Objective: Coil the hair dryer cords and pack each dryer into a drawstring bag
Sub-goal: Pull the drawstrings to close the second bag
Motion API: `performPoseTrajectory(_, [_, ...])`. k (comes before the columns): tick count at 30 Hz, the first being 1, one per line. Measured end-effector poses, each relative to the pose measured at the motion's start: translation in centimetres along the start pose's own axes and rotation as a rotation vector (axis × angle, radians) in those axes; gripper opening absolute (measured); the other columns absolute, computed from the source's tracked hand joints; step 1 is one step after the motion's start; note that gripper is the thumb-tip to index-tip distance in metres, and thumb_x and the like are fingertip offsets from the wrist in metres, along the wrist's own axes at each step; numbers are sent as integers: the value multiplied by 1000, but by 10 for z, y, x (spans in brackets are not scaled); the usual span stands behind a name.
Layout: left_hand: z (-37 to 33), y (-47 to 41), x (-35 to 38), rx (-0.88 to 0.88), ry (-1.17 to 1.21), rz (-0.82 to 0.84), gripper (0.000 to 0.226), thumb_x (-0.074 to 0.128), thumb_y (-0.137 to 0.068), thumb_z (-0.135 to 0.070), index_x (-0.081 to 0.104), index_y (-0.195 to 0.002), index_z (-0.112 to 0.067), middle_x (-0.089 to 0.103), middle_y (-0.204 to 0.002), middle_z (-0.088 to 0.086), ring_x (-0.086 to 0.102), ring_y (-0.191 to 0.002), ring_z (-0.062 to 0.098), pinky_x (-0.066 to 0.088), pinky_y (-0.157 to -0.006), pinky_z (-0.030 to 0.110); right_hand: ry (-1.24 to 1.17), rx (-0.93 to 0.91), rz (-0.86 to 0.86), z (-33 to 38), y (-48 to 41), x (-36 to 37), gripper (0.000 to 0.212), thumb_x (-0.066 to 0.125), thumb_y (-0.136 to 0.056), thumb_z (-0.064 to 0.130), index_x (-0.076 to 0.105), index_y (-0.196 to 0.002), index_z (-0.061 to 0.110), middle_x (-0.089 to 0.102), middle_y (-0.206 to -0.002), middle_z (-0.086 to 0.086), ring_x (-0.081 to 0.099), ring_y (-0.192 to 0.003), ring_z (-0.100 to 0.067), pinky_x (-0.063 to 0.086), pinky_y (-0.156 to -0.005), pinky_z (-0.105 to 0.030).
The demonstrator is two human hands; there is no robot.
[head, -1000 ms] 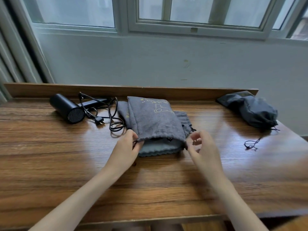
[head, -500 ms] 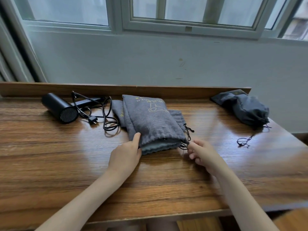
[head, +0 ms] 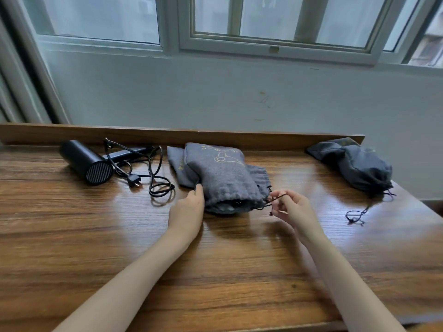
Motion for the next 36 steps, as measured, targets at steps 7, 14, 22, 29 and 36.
performPoseTrajectory(7, [37, 19, -24, 125, 472, -16, 23, 62, -84, -32, 53, -87, -11, 64, -82, 4, 61, -78, 22, 43, -65, 32, 678, 112, 509, 2, 21, -35, 23, 57, -88, 36, 72, -80, 19, 33, -41, 13, 28, -41, -7, 23, -38, -17])
performPoseTrajectory(14, [44, 39, -36, -91, 1147, -146, 42, 51, -94, -18, 38, -56, -7, 30, -52, -1, 27, -45, 6, 23, -49, 24, 168, -347, -16, 0, 20, -11, 34, 51, -94, 16, 53, -61, 22, 50, -53, 16, 46, -57, 2, 38, -61, -9])
performPoseTrajectory(22, [24, 19, -53, -233, 2187, -136, 28, 53, -81, -34, 55, -62, -14, 70, -83, -8, 45, -47, 1, 33, -41, 12, -840, -19, 36, 7, 7, 32, 35, 39, -99, 20, 53, -67, 15, 70, -75, -1, 66, -73, -5, 43, -47, -9])
performPoseTrajectory(29, [73, 11, -33, -649, 2443, -129, 42, 35, -100, -32, 30, -59, -22, 36, -41, -10, 26, -31, 4, 19, -31, 12, -1193, 95, -245, 1, -5, -10, 17, 41, -63, 4, 32, -56, 17, 32, -40, 7, 32, -31, -3, 18, -28, -13])
performPoseTrajectory(36, [83, 8, -28, -788, 2391, -330, 42, 41, -99, -28, 34, -58, -19, 33, -39, -8, 44, -47, 5, 52, -62, 23, -591, 97, -475, -7, -11, -35, 24, 39, -71, 3, 29, -59, 21, 30, -42, 8, 21, -28, -2, 11, -27, -14])
Point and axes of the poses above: each hand's wrist, its own y-axis away from the middle knuckle, its own x-axis out of the palm, z = x × y, the point moved 1 cm from there along -y, towards the middle knuckle
